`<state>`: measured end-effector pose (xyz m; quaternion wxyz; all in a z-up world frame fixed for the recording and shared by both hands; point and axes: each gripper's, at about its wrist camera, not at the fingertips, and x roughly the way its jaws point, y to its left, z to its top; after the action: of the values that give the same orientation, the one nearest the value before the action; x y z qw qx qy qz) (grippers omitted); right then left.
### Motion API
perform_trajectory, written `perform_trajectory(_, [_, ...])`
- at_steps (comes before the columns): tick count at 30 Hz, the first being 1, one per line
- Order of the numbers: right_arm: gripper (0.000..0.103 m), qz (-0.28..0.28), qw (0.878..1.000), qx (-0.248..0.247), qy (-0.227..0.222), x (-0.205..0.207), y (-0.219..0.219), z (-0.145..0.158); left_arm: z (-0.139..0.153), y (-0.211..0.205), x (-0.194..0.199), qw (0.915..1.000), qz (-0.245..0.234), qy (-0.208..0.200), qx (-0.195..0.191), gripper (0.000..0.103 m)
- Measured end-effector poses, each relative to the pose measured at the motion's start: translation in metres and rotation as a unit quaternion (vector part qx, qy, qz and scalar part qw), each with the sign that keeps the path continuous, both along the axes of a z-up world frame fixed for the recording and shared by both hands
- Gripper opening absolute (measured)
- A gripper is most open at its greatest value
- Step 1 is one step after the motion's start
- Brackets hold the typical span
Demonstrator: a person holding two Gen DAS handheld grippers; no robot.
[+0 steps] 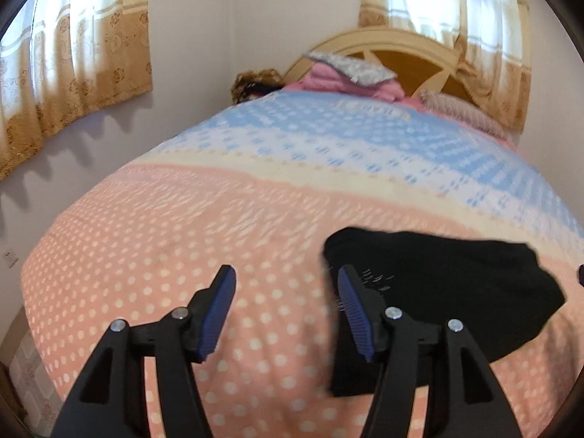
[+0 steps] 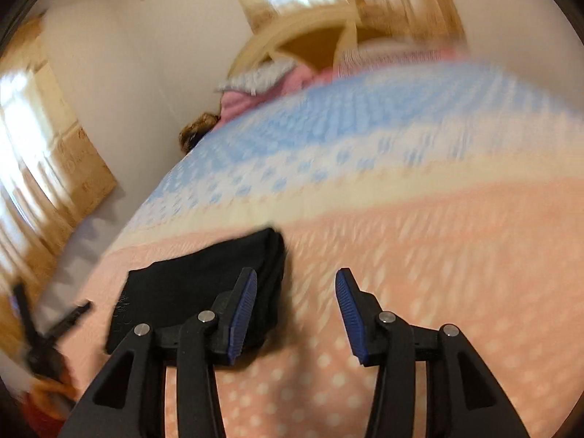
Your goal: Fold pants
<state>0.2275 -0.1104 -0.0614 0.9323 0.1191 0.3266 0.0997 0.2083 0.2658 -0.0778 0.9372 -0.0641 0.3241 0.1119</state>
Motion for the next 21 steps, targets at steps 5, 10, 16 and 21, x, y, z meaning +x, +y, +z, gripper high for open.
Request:
perform_trajectory(5, [0.004,0.093,0.991,-0.095,-0.01,0.002,0.079,0.001,-0.019,-0.044,0.013,0.9991,-0.035,0.021,0.014,0.061])
perform_trajectory(10, [0.004,0.062,0.988,-0.11,0.093,0.032,0.095,-0.058,-0.061,-0.048,0.027,0.9955,-0.016,0.09,0.026,0.066])
perform_trajectory(16, [0.004,0.065,0.988,-0.127,0.066,0.031,0.109,-0.062,-0.065,-0.025,0.03,0.9947,0.011,0.101,-0.013,0.087])
perform_trajectory(21, [0.005,0.059,0.991,-0.098,0.076,0.018,0.1,-0.05,-0.045,-0.043,0.004,0.9959,0.005,0.088,0.018,0.086])
